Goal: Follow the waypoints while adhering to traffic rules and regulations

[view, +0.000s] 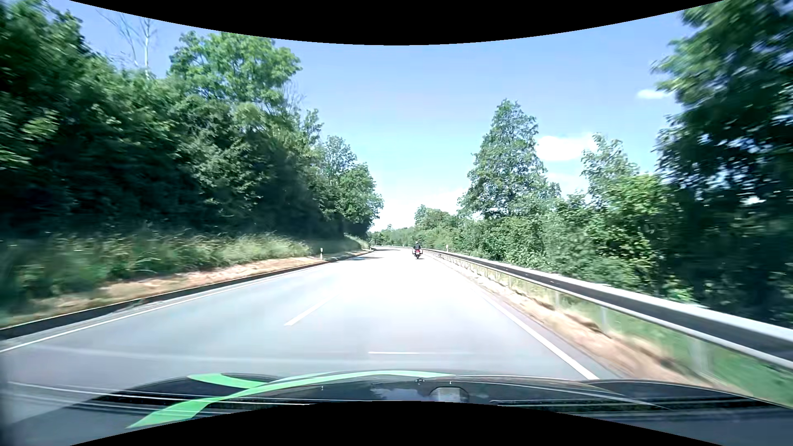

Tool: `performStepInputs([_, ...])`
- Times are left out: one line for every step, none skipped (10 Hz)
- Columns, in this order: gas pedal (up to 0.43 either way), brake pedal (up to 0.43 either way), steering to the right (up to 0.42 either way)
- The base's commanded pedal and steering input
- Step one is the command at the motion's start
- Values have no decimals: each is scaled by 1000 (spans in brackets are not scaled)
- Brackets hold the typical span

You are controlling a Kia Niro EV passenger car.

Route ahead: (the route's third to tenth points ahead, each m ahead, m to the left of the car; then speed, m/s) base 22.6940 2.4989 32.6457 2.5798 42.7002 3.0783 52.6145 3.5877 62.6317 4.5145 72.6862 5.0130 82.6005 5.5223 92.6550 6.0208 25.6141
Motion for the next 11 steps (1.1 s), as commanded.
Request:
performStepInputs([220, 0, -5])
performStepInputs([220, 0, -5])
performStepInputs([197, 0, -5])
performStepInputs([197, 0, -5])
performStepInputs([177, 0, -5])
performStepInputs([157, 0, -5])
performStepInputs([138, 0, -5])
performStepInputs([138, 0, -5])
performStepInputs([138, 0, -5])
performStepInputs([138, 0, -5])
performStepInputs([138, 0, -6])
